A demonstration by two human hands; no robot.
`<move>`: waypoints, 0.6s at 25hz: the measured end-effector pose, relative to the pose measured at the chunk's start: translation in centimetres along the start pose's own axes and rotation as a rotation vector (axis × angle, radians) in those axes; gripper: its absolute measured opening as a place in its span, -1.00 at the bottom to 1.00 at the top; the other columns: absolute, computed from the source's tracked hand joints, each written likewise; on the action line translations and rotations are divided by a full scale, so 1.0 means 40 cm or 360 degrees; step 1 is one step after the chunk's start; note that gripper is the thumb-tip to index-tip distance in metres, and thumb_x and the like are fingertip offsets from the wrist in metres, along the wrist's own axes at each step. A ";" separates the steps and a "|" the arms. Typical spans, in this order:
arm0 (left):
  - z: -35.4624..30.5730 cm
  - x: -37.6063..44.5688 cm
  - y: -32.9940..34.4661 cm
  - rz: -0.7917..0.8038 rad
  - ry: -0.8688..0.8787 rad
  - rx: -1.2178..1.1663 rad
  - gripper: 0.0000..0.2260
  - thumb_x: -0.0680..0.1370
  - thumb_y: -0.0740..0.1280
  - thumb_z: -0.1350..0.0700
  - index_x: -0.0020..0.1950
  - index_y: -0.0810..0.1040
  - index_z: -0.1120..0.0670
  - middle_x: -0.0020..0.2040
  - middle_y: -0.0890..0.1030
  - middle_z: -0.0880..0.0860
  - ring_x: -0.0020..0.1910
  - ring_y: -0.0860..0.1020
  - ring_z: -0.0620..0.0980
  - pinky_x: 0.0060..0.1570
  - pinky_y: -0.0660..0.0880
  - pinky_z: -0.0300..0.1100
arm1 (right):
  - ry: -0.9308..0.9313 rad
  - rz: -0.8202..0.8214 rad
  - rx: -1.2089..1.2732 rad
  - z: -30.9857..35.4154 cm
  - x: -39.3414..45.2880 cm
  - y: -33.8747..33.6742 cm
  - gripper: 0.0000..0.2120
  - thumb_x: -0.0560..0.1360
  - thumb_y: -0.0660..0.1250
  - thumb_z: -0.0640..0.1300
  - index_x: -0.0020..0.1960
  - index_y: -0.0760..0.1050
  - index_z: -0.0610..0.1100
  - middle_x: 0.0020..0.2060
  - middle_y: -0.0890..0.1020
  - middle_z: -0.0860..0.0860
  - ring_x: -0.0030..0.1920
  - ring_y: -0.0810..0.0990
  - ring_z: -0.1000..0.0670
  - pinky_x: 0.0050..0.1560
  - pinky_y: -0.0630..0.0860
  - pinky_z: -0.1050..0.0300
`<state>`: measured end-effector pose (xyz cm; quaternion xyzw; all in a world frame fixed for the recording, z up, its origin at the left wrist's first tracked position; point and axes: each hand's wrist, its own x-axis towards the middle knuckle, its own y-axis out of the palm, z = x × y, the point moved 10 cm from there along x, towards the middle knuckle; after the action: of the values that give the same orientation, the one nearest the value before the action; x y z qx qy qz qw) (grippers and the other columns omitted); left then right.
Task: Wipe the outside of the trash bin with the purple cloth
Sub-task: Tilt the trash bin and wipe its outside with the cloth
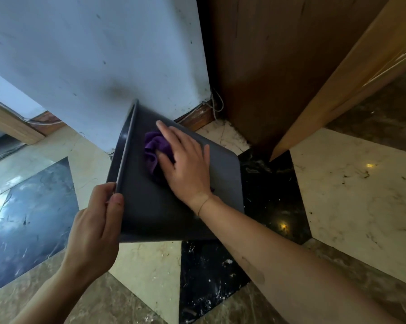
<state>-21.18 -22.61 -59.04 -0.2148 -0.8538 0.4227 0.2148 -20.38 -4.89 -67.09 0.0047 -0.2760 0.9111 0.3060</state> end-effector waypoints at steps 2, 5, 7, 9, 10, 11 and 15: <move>-0.002 -0.007 0.001 -0.0020 0.0003 0.0021 -0.81 0.60 0.02 -0.10 0.03 0.38 -0.09 -0.45 0.50 -0.02 -0.55 0.48 -0.01 -0.58 0.42 -0.02 | 0.0092 -0.0038 -0.0045 -0.064 0.018 -0.018 -0.53 0.61 0.11 0.13 0.52 0.20 0.24 0.49 0.35 0.09 0.52 0.24 -0.06 0.46 -0.03 -0.45; 0.001 -0.013 0.006 -0.0063 -0.0077 -0.0013 -0.80 0.61 0.03 -0.05 0.03 0.39 -0.02 -0.36 0.52 -0.04 -0.42 0.49 -0.04 -0.47 0.37 -0.08 | 0.0339 -0.0121 -0.0120 -0.217 0.016 -0.068 -0.57 0.61 0.08 0.11 0.47 0.28 0.21 0.45 0.40 0.09 0.50 0.27 -0.05 0.49 0.04 -0.30; -0.004 -0.018 0.010 -0.0086 -0.0132 -0.0038 -0.81 0.60 0.04 -0.02 0.02 0.40 0.01 -0.32 0.53 -0.06 -0.35 0.48 -0.06 -0.40 0.37 -0.08 | 0.0581 -0.0234 0.0024 -0.342 -0.024 -0.113 -0.61 0.63 0.12 0.03 0.44 0.37 0.11 0.40 0.46 0.04 0.44 0.36 -0.07 0.46 0.19 -0.07; -0.030 -0.019 0.016 -0.0082 -0.0120 -0.0043 -0.80 0.60 0.05 -0.01 0.02 0.41 0.03 -0.30 0.52 -0.09 -0.34 0.48 -0.09 -0.41 0.36 -0.11 | 0.0917 -0.0356 0.0239 -0.452 -0.097 -0.145 -0.64 0.64 0.14 -0.04 0.42 0.41 0.05 0.35 0.51 -0.02 0.36 0.46 -0.10 0.32 0.30 0.10; -0.042 -0.019 0.019 -0.0069 -0.0103 -0.0047 -0.80 0.60 0.04 0.00 0.02 0.41 0.04 -0.30 0.51 -0.10 -0.35 0.47 -0.09 -0.43 0.33 -0.15 | 0.1122 -0.0405 0.0356 -0.496 -0.144 -0.146 -0.64 0.65 0.14 -0.05 0.43 0.41 0.04 0.33 0.52 -0.06 0.33 0.48 -0.13 0.28 0.32 0.10; -0.053 -0.018 0.022 -0.0055 -0.0087 -0.0051 -0.80 0.60 0.04 0.00 0.03 0.41 0.05 -0.29 0.50 -0.12 -0.35 0.46 -0.10 -0.44 0.30 -0.18 | 0.1322 -0.0435 0.0456 -0.528 -0.196 -0.139 -0.63 0.65 0.12 -0.06 0.44 0.40 0.03 0.32 0.53 -0.09 0.32 0.49 -0.16 0.27 0.34 0.09; -0.074 -0.023 0.026 -0.0034 -0.0053 -0.0044 -0.79 0.61 0.03 0.00 0.04 0.40 0.06 -0.29 0.48 -0.14 -0.39 0.46 -0.10 -0.47 0.28 -0.23 | 0.1402 -0.0498 0.0477 -0.474 -0.364 -0.118 -0.65 0.66 0.11 -0.06 0.43 0.40 0.03 0.26 0.57 -0.05 0.30 0.51 -0.14 0.34 0.40 -0.02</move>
<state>-18.63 -20.68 -58.42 -0.2015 -0.8653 0.4122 0.2020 -2.88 -0.27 -83.40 -0.2956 0.0179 0.7994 0.5228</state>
